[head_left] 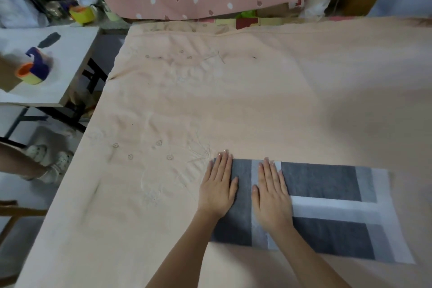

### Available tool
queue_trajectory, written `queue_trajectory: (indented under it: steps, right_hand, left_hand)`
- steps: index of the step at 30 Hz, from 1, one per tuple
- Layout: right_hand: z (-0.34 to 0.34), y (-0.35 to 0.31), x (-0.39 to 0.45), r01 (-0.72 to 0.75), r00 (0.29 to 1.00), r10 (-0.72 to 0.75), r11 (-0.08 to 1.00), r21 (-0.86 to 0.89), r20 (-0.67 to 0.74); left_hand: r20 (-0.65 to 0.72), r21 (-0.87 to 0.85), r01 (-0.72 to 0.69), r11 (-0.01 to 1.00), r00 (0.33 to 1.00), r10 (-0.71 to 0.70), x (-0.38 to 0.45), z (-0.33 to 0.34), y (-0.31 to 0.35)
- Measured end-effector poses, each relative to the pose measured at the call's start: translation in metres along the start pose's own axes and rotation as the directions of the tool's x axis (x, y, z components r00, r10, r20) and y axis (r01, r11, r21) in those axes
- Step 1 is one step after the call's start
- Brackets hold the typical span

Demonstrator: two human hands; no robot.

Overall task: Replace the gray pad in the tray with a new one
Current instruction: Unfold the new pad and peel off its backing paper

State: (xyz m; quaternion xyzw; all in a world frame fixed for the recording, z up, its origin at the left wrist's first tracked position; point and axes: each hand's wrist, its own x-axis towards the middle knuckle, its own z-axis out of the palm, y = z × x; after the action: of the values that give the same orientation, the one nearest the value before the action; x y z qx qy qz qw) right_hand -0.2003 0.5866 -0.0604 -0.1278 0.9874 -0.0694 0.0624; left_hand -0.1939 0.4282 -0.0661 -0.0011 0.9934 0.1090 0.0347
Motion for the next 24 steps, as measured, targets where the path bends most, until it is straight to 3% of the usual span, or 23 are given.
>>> queue_trajectory:
  steps: [7, 11, 13, 17, 24]
  right_hand:
    - [0.011, 0.004, 0.001, 0.014, 0.999, -0.013, 1.000, -0.020, 0.038]
    - [0.006, 0.003, 0.003, 0.002, 0.999, -0.001, 1.000, -0.023, 0.046]
    - [-0.005, -0.008, -0.008, 0.002, 1.000, -0.003, 1.000, -0.008, -0.016]
    - [0.001, -0.034, -0.048, 0.159, 0.987, -0.157, 0.985, -0.073, 0.031]
    - [-0.003, 0.017, -0.058, -0.022, 0.999, 0.026, 0.996, -0.087, 0.041]
  left_hand:
    - [-0.026, 0.105, 0.051, 0.993, 0.998, -0.049, -0.012, -0.009, -0.031]
    - [0.010, 0.046, -0.066, 0.997, 0.998, 0.066, -0.055, -0.001, 0.000]
    - [0.008, -0.018, -0.023, 1.000, 1.000, 0.023, -0.067, 0.002, 0.012]
    - [-0.003, -0.050, 0.006, 0.999, 1.000, -0.006, -0.069, 0.001, 0.011]
    - [0.002, -0.023, 0.010, 1.000, 1.000, -0.010, -0.069, 0.009, 0.007]
